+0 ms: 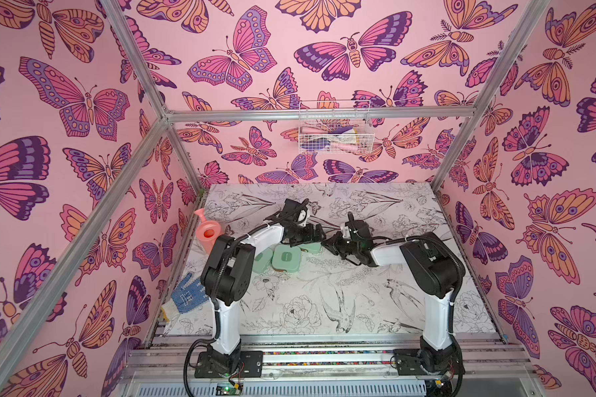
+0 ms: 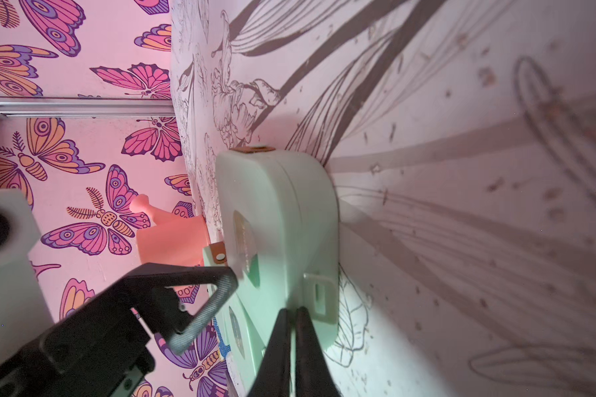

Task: Organize nail clipper sets
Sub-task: Close the storage box at the center of the board.

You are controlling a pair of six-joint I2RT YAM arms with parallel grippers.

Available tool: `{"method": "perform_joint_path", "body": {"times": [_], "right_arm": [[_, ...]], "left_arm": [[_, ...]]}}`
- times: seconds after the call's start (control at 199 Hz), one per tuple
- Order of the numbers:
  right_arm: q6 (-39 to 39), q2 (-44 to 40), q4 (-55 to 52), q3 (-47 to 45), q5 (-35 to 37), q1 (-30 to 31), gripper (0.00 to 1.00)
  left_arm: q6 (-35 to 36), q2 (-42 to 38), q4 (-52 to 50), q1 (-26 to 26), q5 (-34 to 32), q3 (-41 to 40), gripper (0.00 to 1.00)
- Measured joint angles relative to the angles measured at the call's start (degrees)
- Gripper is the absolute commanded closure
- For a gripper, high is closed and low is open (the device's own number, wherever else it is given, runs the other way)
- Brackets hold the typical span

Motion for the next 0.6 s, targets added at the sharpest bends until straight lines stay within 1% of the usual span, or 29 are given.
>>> {"method": "perform_joint_path", "body": {"times": [0.06, 0.126, 0.201, 0.266, 0.392, 0.452, 0.508, 0.563, 0.603], "right_arm": [[0.0, 0.0, 0.0, 0.0, 0.0, 0.0, 0.92], [0.0, 0.0, 0.0, 0.0, 0.0, 0.0, 0.92], [0.0, 0.0, 0.0, 0.0, 0.0, 0.0, 0.92], [0.0, 0.0, -0.1, 0.0, 0.0, 0.0, 0.92], [-0.1, 0.0, -0.4, 0.2, 0.0, 0.0, 0.92], [-0.2, 0.0, -0.7, 0.3, 0.0, 0.0, 0.92], [-0.3, 0.0, -1.1, 0.5, -0.1, 0.0, 0.92], [-0.3, 0.0, -1.4, 0.7, -0.1, 0.0, 0.92], [-0.4, 0.0, -1.5, 0.7, -0.2, 0.0, 0.92]], "left_arm": [[0.7, 0.0, -5.6, 0.7, -3.7, 3.9, 0.0], [1.4, -0.1, -9.3, 2.0, -6.2, 6.6, 0.0], [2.3, -0.1, -12.0, 3.5, -7.6, 7.4, 0.0], [3.1, 0.5, -14.1, 4.7, -8.1, 7.4, 0.03], [5.1, 4.1, -16.2, 5.6, -7.5, 9.1, 0.13], [5.7, 6.4, -16.2, 5.6, -6.8, 9.8, 0.2], [6.1, 8.2, -16.2, 5.6, -6.0, 9.8, 0.24], [6.7, 9.4, -16.0, 5.6, -5.3, 9.8, 0.31], [6.8, 9.9, -15.7, 5.6, -3.8, 9.9, 0.33]]}}
